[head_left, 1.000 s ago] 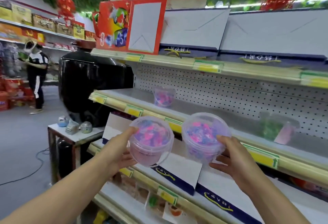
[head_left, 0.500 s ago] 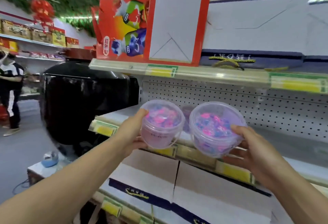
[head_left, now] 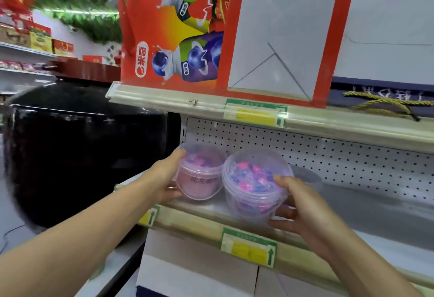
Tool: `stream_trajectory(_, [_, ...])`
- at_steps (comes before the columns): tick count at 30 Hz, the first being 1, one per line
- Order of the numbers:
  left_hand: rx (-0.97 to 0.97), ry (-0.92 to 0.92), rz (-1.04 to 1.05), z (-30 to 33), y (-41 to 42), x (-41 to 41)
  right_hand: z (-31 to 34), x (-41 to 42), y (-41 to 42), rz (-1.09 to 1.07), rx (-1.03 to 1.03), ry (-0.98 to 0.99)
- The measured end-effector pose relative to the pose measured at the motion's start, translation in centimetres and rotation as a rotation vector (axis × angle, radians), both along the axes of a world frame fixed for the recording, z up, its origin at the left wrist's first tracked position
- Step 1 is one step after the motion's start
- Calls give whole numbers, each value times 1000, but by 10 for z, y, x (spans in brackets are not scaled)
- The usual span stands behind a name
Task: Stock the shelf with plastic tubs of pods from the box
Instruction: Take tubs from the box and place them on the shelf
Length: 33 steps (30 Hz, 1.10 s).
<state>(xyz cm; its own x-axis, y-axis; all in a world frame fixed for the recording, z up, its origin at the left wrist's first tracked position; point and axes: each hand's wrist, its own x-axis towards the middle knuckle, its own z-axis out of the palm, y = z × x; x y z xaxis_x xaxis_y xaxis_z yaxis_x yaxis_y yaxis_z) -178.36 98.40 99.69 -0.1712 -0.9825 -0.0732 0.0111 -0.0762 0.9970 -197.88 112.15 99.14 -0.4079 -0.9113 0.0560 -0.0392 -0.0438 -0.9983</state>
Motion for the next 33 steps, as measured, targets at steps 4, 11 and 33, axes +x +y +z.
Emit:
stream_trajectory(4, [-68, -245, 19, -3, -13, 1, 1, -3, -8, -7, 47, 8])
stream_trajectory(11, [-366, -582, 58, -19, -19, 7, -2, -5, -21, -32, 85, -35])
stream_trajectory(33, [-655, -561, 94, -30, -76, 27, -23, 60, -60, -343, 132, 1066])
